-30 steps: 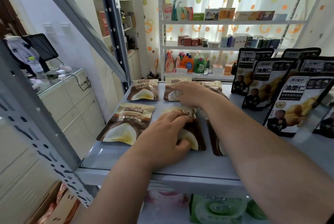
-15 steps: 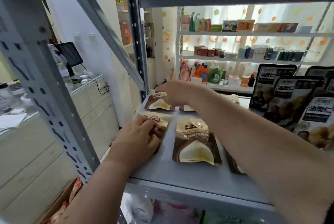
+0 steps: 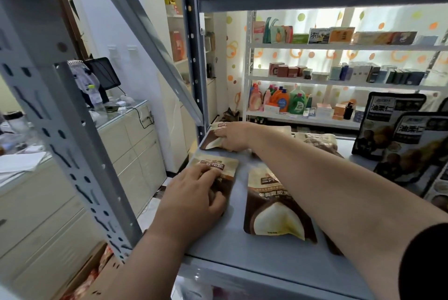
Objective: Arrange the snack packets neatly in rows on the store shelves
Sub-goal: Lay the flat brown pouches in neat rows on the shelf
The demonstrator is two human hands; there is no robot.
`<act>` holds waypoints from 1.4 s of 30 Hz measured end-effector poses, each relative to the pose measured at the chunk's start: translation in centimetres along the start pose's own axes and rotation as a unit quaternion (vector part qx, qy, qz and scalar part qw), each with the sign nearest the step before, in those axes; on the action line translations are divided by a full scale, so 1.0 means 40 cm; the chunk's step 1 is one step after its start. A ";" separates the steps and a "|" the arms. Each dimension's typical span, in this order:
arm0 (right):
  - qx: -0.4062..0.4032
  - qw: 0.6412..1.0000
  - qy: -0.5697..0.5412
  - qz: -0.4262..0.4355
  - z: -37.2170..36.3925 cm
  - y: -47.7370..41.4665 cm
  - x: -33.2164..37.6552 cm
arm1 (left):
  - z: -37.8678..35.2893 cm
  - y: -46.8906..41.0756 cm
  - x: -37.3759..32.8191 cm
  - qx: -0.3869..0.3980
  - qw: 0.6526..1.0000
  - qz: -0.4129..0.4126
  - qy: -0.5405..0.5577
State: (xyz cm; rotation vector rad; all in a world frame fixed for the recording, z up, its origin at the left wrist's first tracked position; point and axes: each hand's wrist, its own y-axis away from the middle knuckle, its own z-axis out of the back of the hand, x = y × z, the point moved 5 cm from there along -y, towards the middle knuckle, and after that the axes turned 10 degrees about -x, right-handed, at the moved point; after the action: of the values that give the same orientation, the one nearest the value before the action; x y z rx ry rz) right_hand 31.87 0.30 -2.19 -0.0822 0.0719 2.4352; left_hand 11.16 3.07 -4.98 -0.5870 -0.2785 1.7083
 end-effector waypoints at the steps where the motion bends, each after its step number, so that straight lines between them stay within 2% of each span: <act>1: -0.004 1.000 -0.003 0.004 -0.002 -0.002 0.001 | 0.000 0.000 0.000 -0.001 1.000 -0.001 0.000; 6: -0.016 1.000 -0.014 0.011 -0.001 0.000 0.002 | 0.001 -0.003 -0.002 -0.004 1.000 -0.006 -0.011; 11: -0.048 0.996 -0.076 -0.001 0.031 0.041 -0.016 | 0.007 0.002 -0.004 -0.003 1.000 -0.008 0.005; 14: -0.056 0.994 -0.083 -0.038 0.064 0.088 -0.084 | 0.033 0.008 -0.029 -0.051 0.998 -0.041 0.015; 16: -0.037 0.998 -0.016 -0.058 0.069 0.128 -0.144 | 0.052 0.018 -0.079 -0.085 0.992 -0.080 0.056; 19: 0.021 0.994 0.004 -0.104 0.044 0.187 -0.217 | 0.037 0.039 -0.194 -0.009 0.977 -0.161 0.139; 21: 0.050 0.993 0.011 -0.106 0.025 0.207 -0.235 | 0.012 0.049 -0.259 0.052 0.963 -0.222 0.141; 23: 0.046 0.994 0.004 -0.103 0.017 0.210 -0.240 | -0.001 0.048 -0.289 0.070 0.958 -0.249 0.126; 35: 0.000 0.995 -0.042 -0.096 -0.015 0.185 -0.241 | -0.010 0.050 -0.279 0.082 0.959 -0.247 0.117; 39: -0.060 0.987 -0.088 -0.121 0.033 0.213 -0.266 | 0.004 0.044 -0.314 0.057 0.960 -0.255 0.100; 42: -0.049 0.987 -0.016 -0.155 0.069 0.257 -0.311 | 0.008 0.039 -0.387 0.049 0.949 -0.296 0.101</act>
State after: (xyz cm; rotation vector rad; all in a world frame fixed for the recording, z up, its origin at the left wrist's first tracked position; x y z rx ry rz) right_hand 34.54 -15.32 1.86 -0.0917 -0.0714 2.1275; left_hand 11.58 -12.19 -1.91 -0.5323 -0.1949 1.0676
